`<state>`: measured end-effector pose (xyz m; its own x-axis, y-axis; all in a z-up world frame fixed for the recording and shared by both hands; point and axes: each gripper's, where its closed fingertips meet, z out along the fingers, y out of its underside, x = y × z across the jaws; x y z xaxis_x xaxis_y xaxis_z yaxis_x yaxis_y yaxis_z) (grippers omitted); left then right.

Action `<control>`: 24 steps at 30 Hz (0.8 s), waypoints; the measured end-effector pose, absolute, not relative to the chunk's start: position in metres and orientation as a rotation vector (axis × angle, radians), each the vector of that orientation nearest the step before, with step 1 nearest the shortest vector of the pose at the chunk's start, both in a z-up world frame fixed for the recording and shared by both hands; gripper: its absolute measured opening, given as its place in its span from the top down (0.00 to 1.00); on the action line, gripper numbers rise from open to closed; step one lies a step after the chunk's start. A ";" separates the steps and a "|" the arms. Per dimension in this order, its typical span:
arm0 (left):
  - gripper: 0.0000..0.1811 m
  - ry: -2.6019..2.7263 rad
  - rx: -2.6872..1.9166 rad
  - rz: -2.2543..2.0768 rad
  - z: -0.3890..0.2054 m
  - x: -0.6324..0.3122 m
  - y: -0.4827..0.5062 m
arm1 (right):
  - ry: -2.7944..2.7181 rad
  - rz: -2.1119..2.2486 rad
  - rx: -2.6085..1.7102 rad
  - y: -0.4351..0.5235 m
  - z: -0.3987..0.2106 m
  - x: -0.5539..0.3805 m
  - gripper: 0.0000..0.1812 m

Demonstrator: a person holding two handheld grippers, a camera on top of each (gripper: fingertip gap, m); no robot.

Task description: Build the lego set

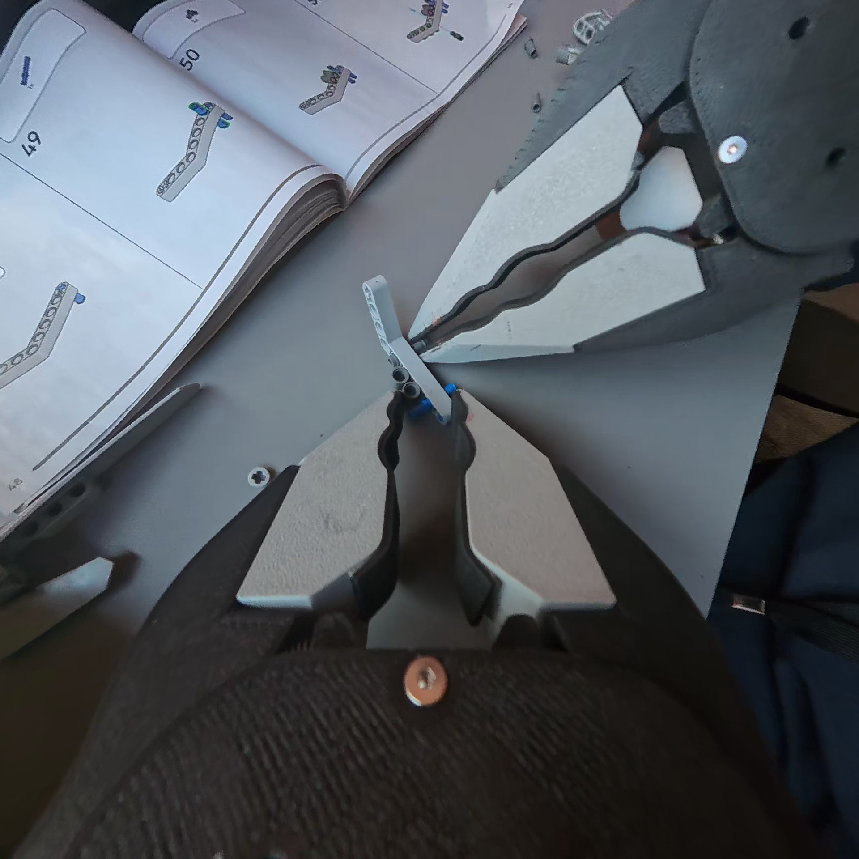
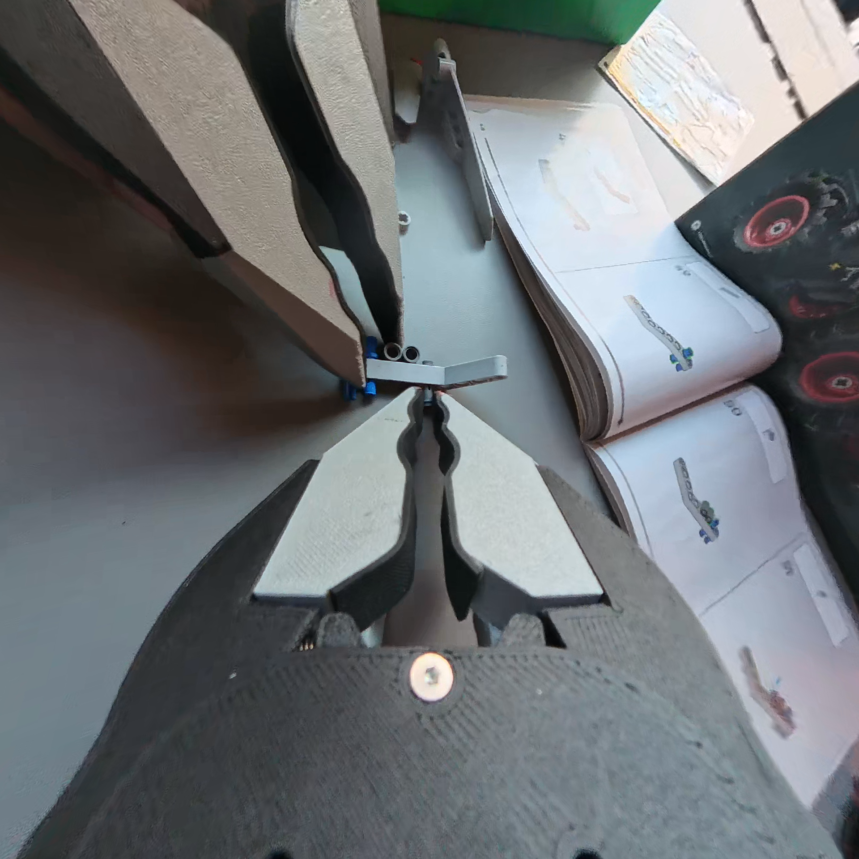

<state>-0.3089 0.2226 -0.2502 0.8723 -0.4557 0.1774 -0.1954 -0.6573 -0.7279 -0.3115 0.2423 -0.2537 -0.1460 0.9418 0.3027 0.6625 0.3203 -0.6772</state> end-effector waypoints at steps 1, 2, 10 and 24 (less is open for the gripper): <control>0.91 0.457 -2.293 -0.461 -0.250 -0.310 0.223 | -1.883 0.566 -1.453 0.243 -0.254 -0.312 0.99; 0.91 0.444 -2.295 -0.474 -0.250 -0.310 0.224 | -1.876 0.627 -1.497 0.243 -0.254 -0.312 0.99; 0.91 0.426 -2.299 -0.507 -0.250 -0.311 0.225 | -1.867 0.661 -1.536 0.244 -0.254 -0.309 0.99; 0.91 0.422 -2.300 -0.515 -0.250 -0.311 0.225 | -1.865 0.687 -1.518 0.240 -0.251 -0.306 0.94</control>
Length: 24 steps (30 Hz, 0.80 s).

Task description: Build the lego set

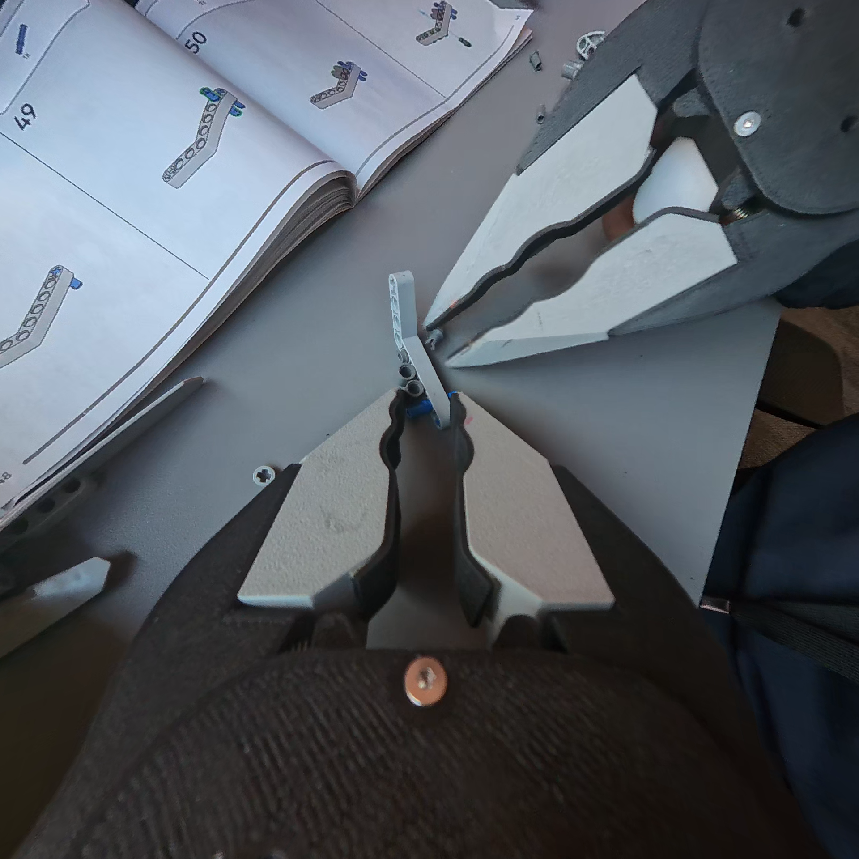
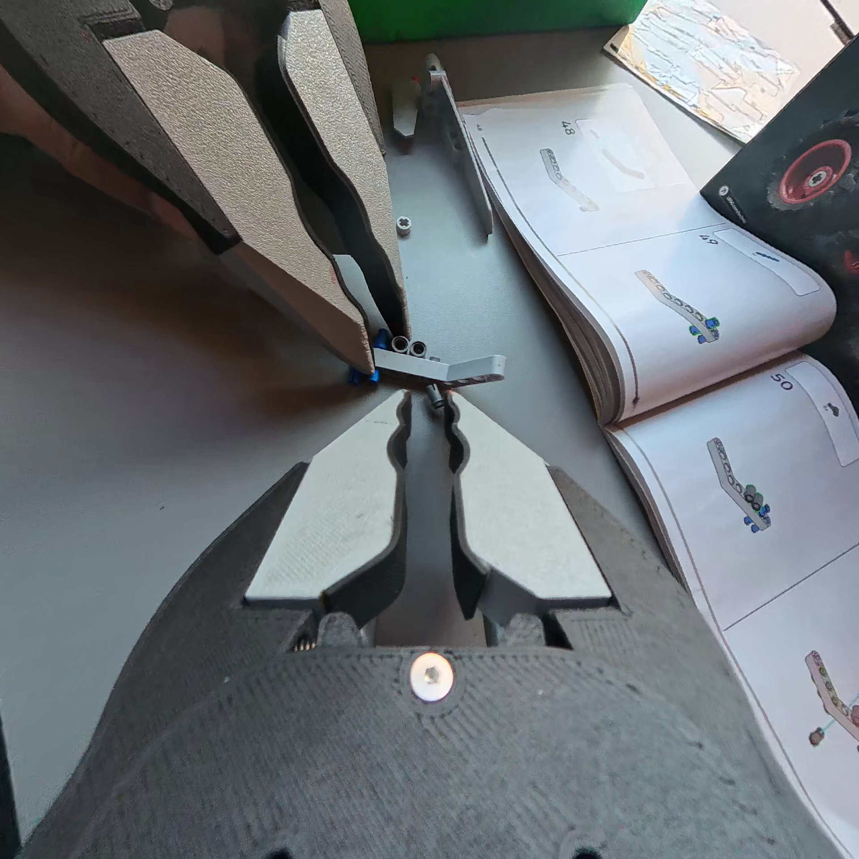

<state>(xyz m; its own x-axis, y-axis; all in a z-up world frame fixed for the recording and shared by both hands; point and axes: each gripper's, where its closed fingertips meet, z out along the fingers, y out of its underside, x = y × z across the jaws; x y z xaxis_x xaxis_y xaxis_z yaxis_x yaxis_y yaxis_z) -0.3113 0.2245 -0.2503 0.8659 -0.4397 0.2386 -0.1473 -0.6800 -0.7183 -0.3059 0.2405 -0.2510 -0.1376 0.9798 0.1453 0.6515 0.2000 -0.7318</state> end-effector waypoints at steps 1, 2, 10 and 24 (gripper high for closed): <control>0.91 0.422 -2.300 -0.515 -0.250 -0.311 0.225 | -1.873 0.697 -1.517 0.238 -0.251 -0.305 0.93; 0.91 0.422 -2.300 -0.516 -0.250 -0.311 0.225 | -1.875 0.695 -1.523 0.238 -0.252 -0.305 0.92; 0.91 0.422 -2.300 -0.517 -0.250 -0.311 0.225 | -1.859 0.704 -1.547 0.240 -0.250 -0.302 0.93; 0.91 0.434 -2.299 -0.516 -0.250 -0.310 0.224 | -1.879 0.717 -1.531 0.236 -0.253 -0.301 0.94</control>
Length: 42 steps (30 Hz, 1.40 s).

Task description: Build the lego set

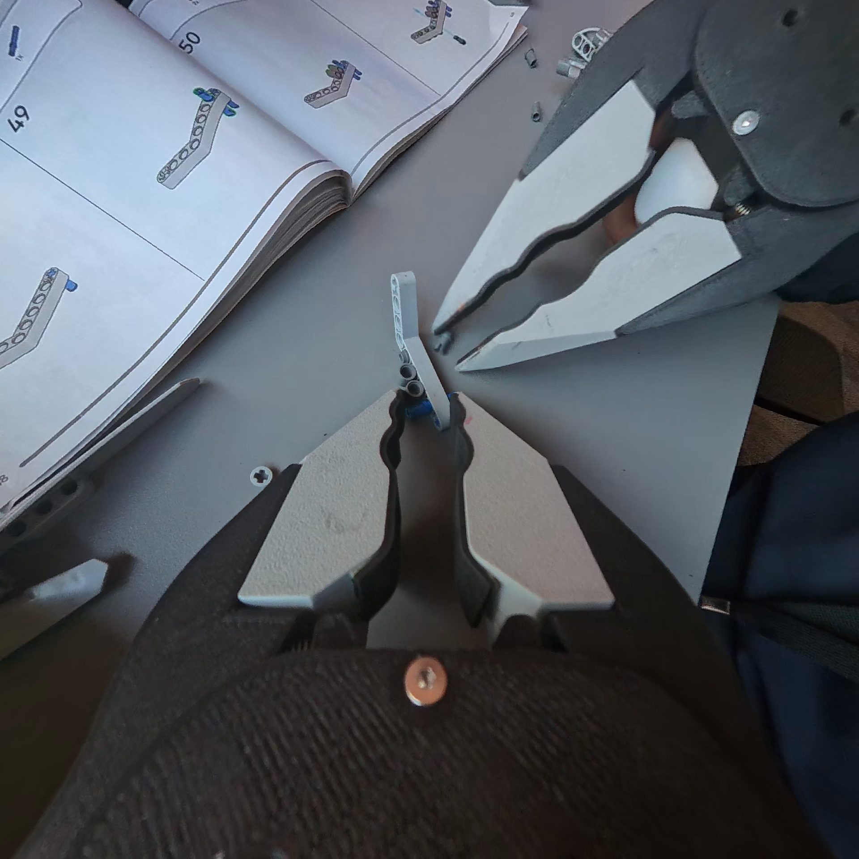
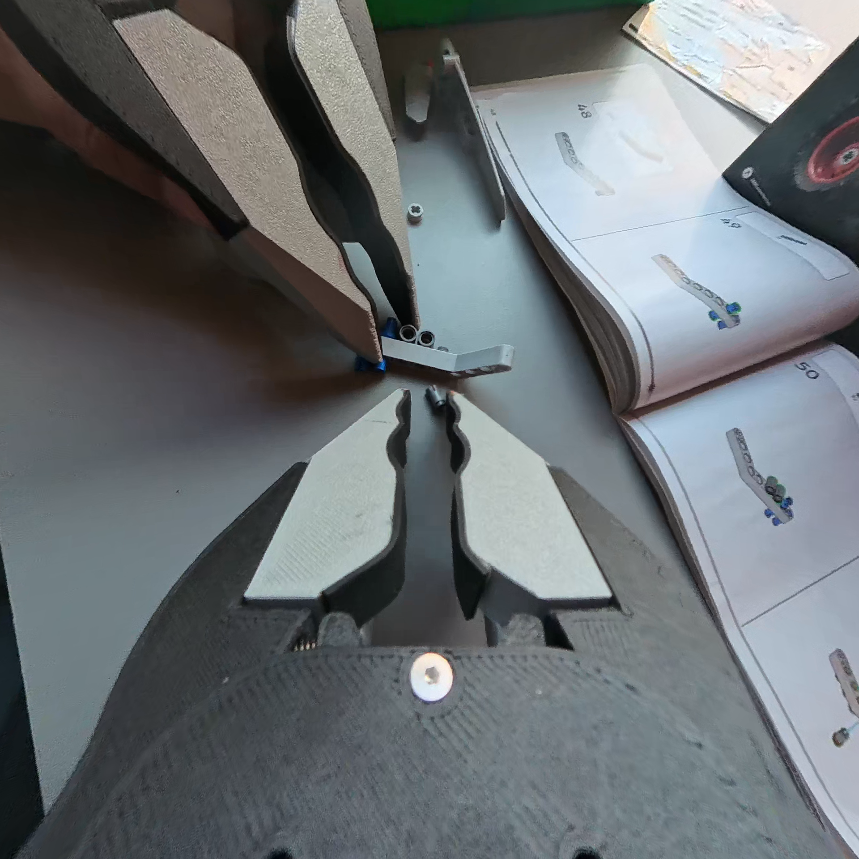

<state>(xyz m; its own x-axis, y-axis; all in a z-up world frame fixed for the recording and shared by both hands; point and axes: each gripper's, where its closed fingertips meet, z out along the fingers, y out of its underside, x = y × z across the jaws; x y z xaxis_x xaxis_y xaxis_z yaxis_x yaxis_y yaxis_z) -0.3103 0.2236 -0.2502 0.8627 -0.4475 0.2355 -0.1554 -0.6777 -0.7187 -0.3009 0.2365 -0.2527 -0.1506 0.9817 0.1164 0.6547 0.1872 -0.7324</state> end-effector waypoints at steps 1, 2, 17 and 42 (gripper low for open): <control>0.91 0.434 -2.299 -0.517 -0.250 -0.310 0.224 | -1.882 0.727 -1.542 0.236 -0.253 -0.301 0.94; 0.91 0.433 -2.299 -0.520 -0.250 -0.310 0.224 | -1.881 0.734 -1.550 0.236 -0.253 -0.301 0.93; 0.80 0.425 -2.259 -0.586 -0.243 -0.309 0.222 | -1.868 0.723 -1.459 0.237 -0.245 -0.300 0.99; 0.90 0.546 -2.056 -0.626 -0.200 -0.283 0.207 | -1.875 1.014 -1.241 0.209 -0.201 -0.287 0.99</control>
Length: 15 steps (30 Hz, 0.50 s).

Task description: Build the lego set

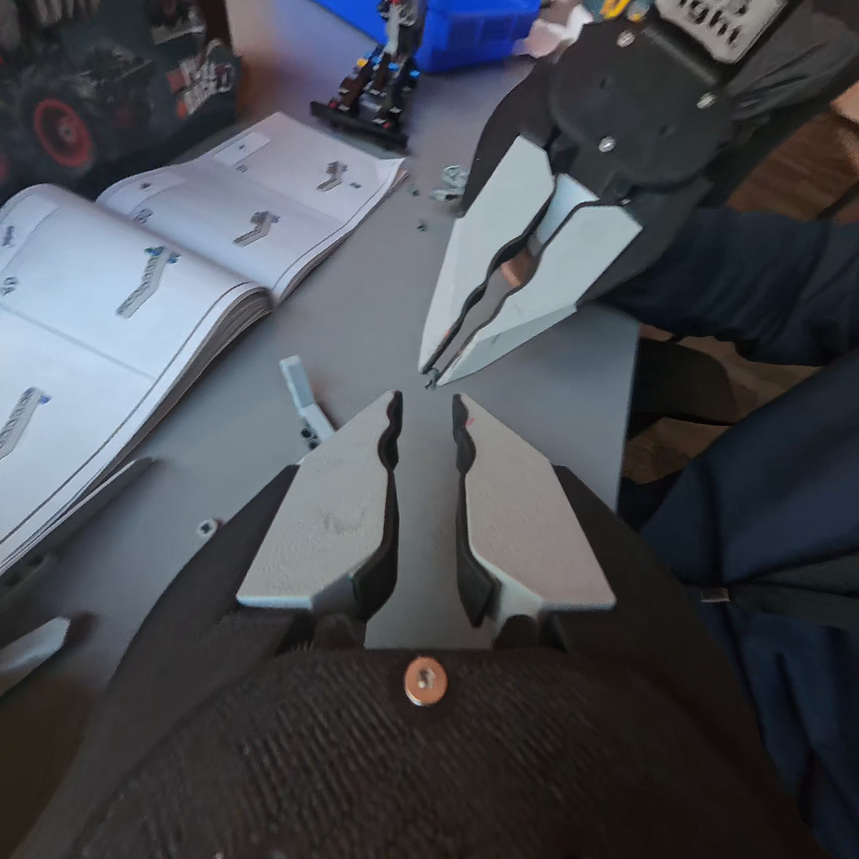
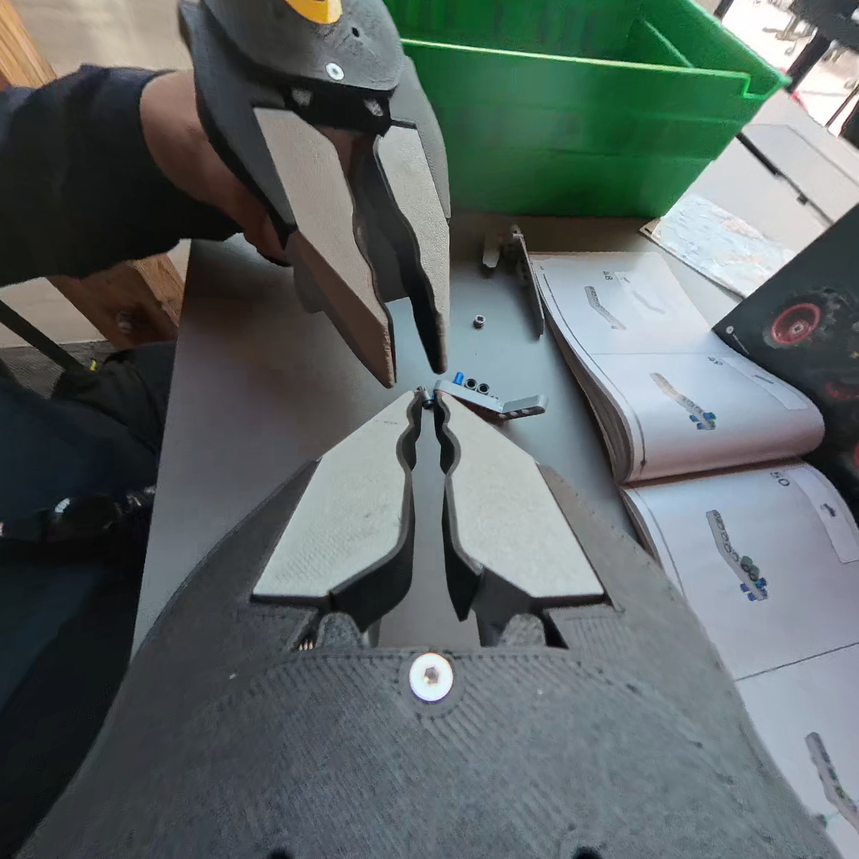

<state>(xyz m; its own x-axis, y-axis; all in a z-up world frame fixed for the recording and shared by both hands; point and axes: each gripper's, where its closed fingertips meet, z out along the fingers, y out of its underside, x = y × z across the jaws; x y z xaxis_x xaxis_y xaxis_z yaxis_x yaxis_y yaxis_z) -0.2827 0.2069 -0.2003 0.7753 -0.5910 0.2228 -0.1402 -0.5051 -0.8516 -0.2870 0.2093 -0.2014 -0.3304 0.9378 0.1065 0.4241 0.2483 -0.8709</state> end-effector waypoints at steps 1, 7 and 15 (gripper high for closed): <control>0.92 0.553 -2.042 -0.680 -0.197 -0.278 0.203 | -1.884 0.995 -1.194 0.207 -0.200 -0.285 0.99; 0.96 0.396 -2.046 -1.080 -0.191 -0.267 0.193 | -1.831 0.782 -0.853 0.195 -0.179 -0.274 0.99; 0.98 0.315 -1.910 -1.374 -0.173 -0.260 0.188 | -1.776 0.674 -0.716 0.187 -0.167 -0.270 0.99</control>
